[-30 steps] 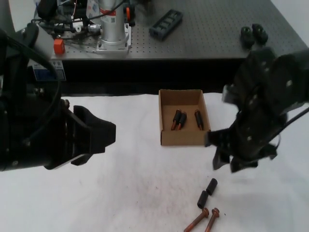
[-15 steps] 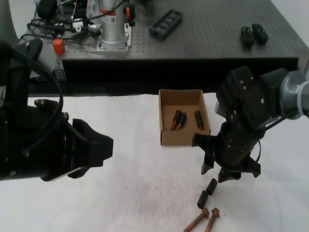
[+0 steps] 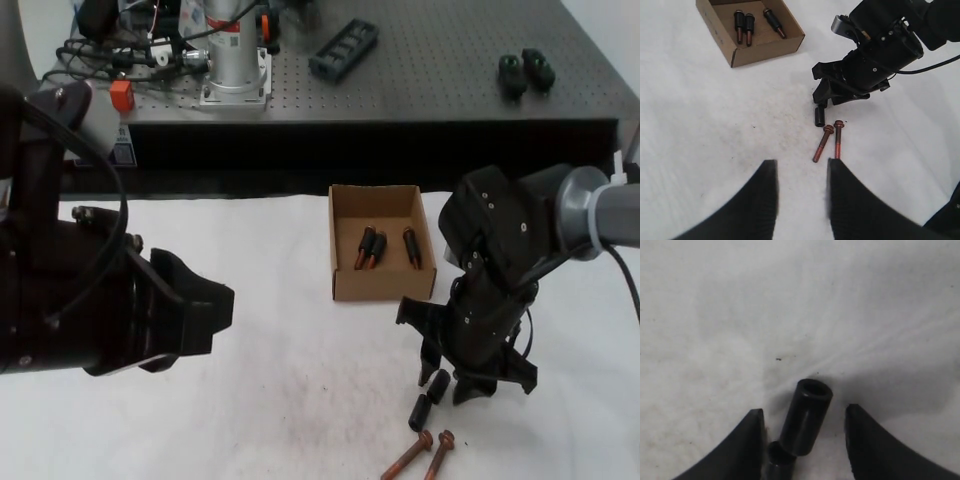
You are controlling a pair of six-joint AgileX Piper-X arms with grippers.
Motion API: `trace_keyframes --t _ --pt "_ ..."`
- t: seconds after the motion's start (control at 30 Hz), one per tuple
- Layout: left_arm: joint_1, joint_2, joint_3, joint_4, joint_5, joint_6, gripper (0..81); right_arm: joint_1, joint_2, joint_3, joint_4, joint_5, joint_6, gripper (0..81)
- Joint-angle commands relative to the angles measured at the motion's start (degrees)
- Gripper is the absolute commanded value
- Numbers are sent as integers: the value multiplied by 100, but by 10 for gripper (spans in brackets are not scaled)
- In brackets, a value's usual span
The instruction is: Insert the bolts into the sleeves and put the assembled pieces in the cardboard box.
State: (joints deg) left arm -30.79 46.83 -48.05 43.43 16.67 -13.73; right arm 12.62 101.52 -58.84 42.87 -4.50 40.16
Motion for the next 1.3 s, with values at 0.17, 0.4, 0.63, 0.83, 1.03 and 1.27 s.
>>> trace_keyframes --t 0.17,0.4,0.63,0.83,1.03,1.27 --pt "2 -3 -38 -19 5 95 246 20 2 -19 -90 53 125 195" --pt "2 -3 -38 -19 5 95 246 20 46 -19 -71 -59 102 235" --pt "2 -3 -38 -19 5 95 246 20 205 -19 -27 -143 102 261" --pt "2 -3 -38 -19 5 95 246 20 205 -19 -140 -165 102 80" --pt "2 235 -38 38 374 623 246 20 -124 -19 -183 -119 60 1" --pt "-119 1585 -123 26 510 1571 246 -3 -1180 -19 -38 -111 -760 1"
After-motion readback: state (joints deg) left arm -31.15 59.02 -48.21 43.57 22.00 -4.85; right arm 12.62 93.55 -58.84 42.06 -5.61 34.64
